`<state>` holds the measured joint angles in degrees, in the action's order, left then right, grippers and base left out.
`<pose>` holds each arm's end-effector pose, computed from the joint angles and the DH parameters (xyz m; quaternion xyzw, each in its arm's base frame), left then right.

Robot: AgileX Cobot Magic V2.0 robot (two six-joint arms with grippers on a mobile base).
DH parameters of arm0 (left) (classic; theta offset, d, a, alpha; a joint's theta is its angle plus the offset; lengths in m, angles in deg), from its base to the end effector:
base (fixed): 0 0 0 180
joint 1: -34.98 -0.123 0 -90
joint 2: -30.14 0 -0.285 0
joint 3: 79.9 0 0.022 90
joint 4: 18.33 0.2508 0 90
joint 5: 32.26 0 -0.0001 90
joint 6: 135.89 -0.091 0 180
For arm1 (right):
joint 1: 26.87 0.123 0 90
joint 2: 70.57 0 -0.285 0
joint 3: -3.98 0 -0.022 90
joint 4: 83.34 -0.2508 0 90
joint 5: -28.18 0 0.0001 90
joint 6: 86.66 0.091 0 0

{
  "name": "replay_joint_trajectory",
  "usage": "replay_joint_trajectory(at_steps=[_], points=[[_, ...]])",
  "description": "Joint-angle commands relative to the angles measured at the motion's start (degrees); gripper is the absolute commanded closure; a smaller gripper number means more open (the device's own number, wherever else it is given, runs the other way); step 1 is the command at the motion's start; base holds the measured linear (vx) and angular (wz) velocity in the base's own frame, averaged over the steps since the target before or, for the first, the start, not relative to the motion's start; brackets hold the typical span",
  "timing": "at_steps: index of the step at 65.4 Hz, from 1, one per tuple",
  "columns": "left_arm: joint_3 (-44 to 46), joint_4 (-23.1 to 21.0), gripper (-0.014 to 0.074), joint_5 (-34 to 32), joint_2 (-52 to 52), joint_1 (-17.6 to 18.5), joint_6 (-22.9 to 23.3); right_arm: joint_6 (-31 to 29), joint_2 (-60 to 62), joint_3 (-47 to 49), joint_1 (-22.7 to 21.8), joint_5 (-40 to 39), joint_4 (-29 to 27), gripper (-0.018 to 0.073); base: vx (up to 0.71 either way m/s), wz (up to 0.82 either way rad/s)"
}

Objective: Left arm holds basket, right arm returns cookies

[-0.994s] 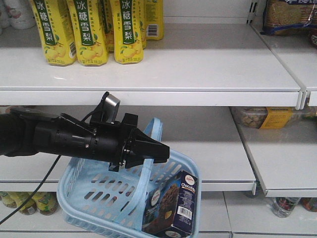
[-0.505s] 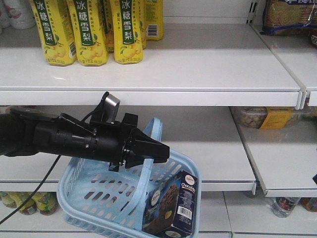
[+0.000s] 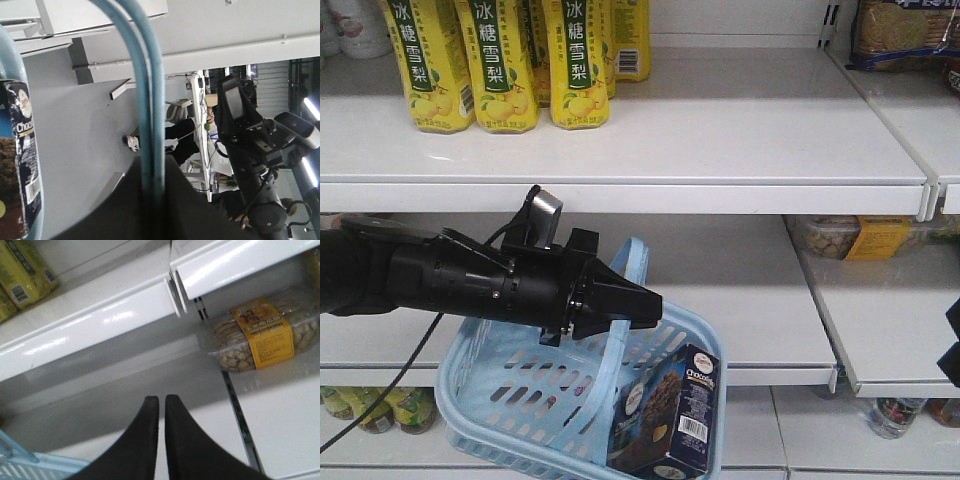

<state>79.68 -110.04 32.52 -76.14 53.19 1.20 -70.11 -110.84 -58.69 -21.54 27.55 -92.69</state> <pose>0.2845 -0.1803 0.2432 0.0345 0.7844 -0.6160 0.0636 0.1203 0.0111 0.2530 0.1396 0.7663 0.1681 0.6042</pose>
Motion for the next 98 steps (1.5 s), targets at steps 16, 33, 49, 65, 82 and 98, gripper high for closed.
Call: replay_joint_trajectory(at_steps=[16,33,49,65,82,98], points=[[2.22,-10.25,0.0599,-1.09,2.90,-0.51,-2.46,0.24,-4.97,6.51,9.78,3.39,-0.15,0.0365,0.00,0.00],[2.22,-10.25,0.0599,-1.09,2.90,-0.51,-2.46,0.24,-16.13,10.94,19.20,5.06,-5.38,0.0141,0.00,0.00],[2.22,-10.25,0.0599,-1.09,2.90,-0.51,-2.46,0.19,-28.67,18.00,23.51,10.72,-11.47,0.0089,0.00,0.00],[2.22,-10.25,0.0599,-1.09,2.90,-0.51,-2.46,-3.19,-37.89,26.44,23.51,21.22,-15.21,0.0090,0.00,0.00],[2.22,-10.25,0.0599,-1.09,2.90,-0.51,-2.46,-6.75,-45.53,31.99,23.51,26.70,-21.81,0.0084,0.00,0.00],[2.22,-10.25,0.0599,-1.09,2.90,-0.51,-2.46,-12.32,-50.40,33.00,23.51,27.51,-26.30,0.0043,0.00,0.00]])
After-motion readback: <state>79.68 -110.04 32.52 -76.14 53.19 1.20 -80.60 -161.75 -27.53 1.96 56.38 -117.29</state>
